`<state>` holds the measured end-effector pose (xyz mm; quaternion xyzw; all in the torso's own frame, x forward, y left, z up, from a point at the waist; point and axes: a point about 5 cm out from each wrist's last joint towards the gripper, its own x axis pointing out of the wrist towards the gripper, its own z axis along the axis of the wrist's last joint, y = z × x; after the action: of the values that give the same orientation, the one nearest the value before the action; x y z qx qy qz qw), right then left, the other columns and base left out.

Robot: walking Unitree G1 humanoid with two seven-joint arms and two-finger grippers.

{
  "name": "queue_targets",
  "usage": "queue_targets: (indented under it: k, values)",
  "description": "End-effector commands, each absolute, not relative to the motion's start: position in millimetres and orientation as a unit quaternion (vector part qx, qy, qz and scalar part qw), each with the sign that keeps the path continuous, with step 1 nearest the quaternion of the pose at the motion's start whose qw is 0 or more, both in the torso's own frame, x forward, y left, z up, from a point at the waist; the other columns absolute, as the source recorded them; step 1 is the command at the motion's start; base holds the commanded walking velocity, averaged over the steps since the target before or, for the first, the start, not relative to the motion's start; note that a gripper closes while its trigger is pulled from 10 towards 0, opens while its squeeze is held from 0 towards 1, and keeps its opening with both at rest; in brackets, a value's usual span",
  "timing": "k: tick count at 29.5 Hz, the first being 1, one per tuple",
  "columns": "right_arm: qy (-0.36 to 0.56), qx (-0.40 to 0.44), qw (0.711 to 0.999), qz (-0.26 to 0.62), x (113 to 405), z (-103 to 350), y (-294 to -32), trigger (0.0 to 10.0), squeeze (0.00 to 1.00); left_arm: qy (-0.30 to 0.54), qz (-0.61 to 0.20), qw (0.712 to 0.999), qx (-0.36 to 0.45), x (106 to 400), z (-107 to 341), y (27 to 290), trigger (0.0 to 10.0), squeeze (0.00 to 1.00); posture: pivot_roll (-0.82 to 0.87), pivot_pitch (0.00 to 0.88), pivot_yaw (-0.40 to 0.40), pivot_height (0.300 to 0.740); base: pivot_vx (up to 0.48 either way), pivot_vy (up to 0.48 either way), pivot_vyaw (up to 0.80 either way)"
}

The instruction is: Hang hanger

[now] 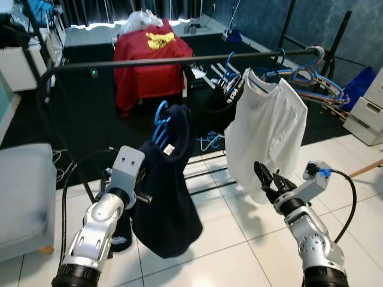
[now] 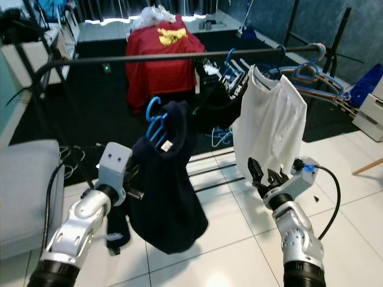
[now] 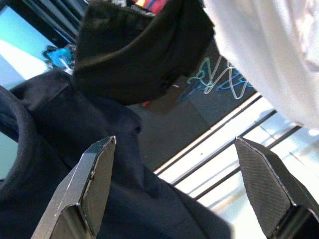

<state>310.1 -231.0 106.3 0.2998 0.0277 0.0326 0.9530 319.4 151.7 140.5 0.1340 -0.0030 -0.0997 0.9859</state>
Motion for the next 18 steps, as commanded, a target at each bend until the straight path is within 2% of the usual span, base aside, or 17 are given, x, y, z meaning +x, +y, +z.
queue_targets:
  k: [1,11,13,18]
  values:
    - [0.025,0.300,0.953,0.030,309.7,106.4,-231.5,10.0,0.00,-0.028,-0.066,0.985,0.156,321.1,154.0,162.9,10.0,0.00,-0.03,0.074,-0.026,0.740,0.465,0.000,0.00]
    - [0.024,0.297,0.954,0.026,309.1,107.1,-235.4,10.0,0.00,-0.038,0.051,0.983,0.170,324.5,166.7,198.6,10.0,0.00,-0.03,0.078,-0.028,0.740,0.429,0.000,0.00]
    - [0.024,0.297,0.954,0.026,309.1,107.1,-235.4,10.0,0.00,-0.038,0.051,0.983,0.170,324.5,166.7,198.6,10.0,0.00,-0.03,0.078,-0.028,0.740,0.300,0.000,0.00]
    - [0.024,0.296,0.955,0.024,308.9,107.4,-236.1,10.0,0.00,-0.071,0.068,0.983,0.153,325.1,178.3,197.4,10.0,0.00,-0.04,0.079,-0.027,0.740,0.000,0.000,0.00]
